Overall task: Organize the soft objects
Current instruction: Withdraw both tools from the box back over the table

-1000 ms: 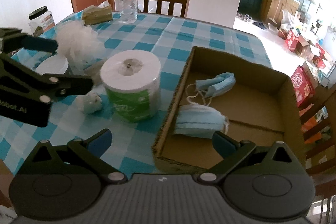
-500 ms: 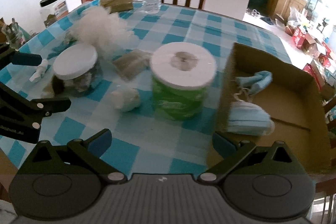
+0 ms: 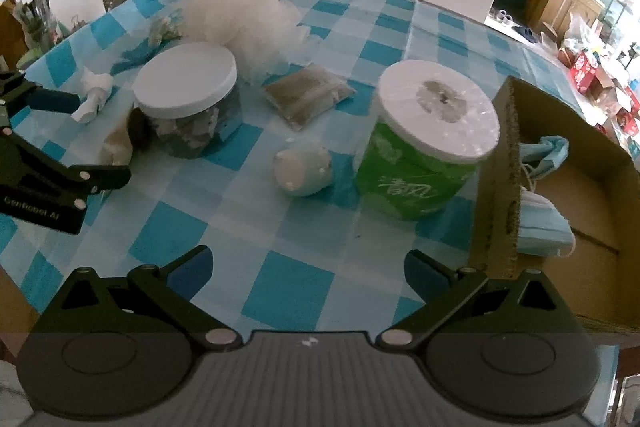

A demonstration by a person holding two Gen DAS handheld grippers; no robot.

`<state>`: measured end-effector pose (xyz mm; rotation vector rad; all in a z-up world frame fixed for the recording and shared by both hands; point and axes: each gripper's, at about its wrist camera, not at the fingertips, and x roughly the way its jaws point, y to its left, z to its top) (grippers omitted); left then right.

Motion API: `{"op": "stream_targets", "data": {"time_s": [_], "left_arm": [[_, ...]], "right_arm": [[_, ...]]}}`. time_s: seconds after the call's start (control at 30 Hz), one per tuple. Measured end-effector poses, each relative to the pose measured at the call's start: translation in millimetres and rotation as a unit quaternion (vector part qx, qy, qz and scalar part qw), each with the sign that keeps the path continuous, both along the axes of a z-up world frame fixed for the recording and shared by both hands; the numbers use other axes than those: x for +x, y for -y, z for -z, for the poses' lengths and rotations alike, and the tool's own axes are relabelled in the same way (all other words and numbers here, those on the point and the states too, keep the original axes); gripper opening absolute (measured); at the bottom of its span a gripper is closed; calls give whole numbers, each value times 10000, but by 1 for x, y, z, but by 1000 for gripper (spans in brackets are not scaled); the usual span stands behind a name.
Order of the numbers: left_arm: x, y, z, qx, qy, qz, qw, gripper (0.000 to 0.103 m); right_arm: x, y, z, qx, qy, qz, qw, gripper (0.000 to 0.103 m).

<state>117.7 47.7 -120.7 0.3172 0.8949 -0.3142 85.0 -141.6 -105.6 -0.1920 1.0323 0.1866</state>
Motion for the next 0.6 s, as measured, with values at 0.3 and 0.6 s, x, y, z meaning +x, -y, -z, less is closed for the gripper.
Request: {"op": "stream_targets", "data": {"time_s": [0.3,0.6], "left_arm": [[11,-34,0,22,53,-252,9997,101],[38,-78,-1,225,256,-743,9967,100]], "right_arm": [[9,-21,6,-114,-118,-223,9996,103],[17,-47,14,-104,-201,-570,9981,103]]}}
